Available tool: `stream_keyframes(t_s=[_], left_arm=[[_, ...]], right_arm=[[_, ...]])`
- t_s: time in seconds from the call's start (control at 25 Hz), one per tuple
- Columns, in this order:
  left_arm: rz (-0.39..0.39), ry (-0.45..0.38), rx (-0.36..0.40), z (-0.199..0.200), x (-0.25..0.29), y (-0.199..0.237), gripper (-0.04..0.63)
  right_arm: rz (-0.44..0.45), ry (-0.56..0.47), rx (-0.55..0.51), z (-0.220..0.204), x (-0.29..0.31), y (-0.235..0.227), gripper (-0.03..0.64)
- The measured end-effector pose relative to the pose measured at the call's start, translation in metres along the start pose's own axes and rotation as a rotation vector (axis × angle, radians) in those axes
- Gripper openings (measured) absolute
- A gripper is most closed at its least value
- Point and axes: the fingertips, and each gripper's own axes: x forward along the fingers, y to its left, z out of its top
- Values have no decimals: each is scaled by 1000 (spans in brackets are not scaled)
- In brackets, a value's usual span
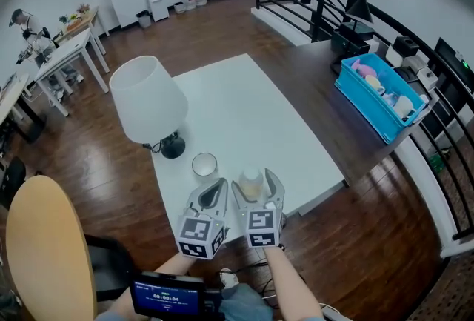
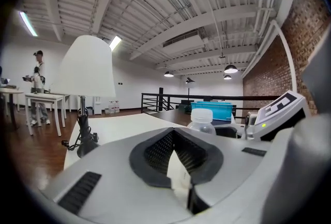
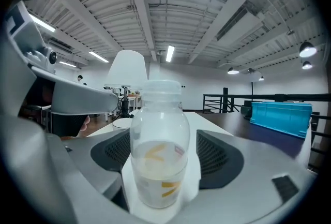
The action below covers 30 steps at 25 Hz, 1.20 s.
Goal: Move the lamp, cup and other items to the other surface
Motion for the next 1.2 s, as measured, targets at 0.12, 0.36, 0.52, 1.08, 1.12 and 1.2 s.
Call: stream_keyframes(t_s=[0.12, 0.36, 0.52, 1.08, 1.12, 1.2], left_arm=[[8, 7, -7, 1, 3, 1, 15], [22, 3, -7, 1, 0, 5, 15], [65, -16, -11, 6, -13, 19, 15], [501, -96, -98, 14, -183, 193, 15], [544, -100, -107, 11, -202, 205, 15], [618, -107, -126, 5, -242, 225, 15]], right_arm=[[23, -4, -14, 3, 3, 1, 334], [20, -24, -37, 16, -2, 1, 308], [75, -87, -52, 48, -8, 27, 308], [476, -157, -146, 116, 23, 265, 308], [515, -159, -153, 116, 21, 287, 308], [587, -165, -167, 119, 14, 330, 308]])
